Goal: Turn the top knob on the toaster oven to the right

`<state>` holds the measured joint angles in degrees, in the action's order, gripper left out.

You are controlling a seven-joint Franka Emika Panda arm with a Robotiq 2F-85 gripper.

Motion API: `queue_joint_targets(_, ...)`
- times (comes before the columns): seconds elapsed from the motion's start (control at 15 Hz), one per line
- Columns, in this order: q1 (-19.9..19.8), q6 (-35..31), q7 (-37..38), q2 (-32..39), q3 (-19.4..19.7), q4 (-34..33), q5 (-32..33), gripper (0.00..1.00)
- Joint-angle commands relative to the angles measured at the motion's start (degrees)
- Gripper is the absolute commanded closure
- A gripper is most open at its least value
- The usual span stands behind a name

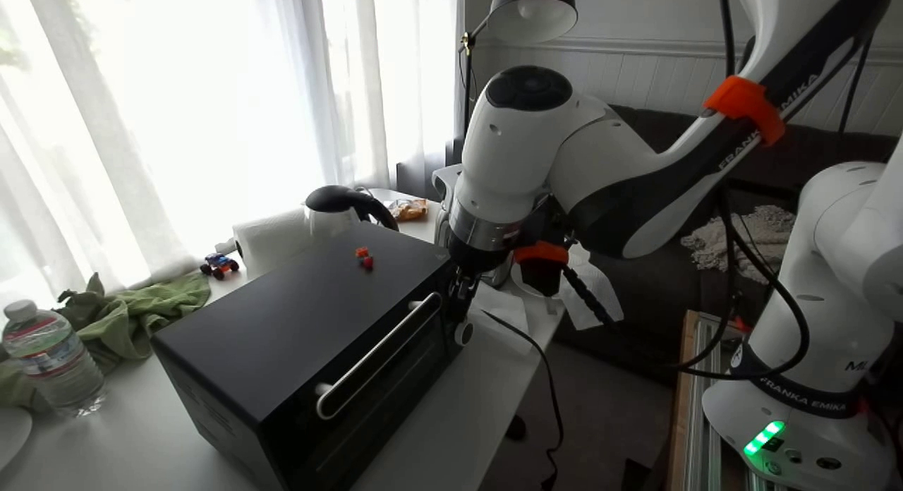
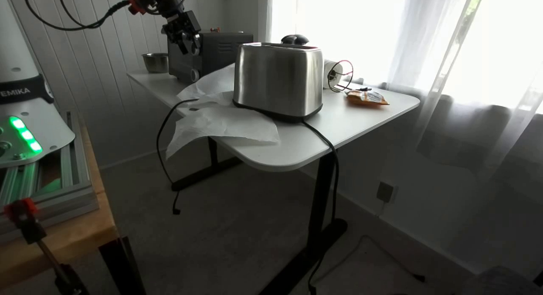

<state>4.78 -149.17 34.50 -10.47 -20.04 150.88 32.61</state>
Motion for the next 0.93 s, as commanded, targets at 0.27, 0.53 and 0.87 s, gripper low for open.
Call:
queue_joint_targets(0.27,-2.3,-0.8,5.4,0.8,-0.7,-0.8,5.8,0.74)
queue_joint_targets(0.53,-2.3,-2.8,6.6,-0.1,0.3,0.6,3.6,0.74)
queue_joint_targets(0.87,-2.0,-9.3,9.5,-1.8,3.0,4.5,-2.2,0.74)
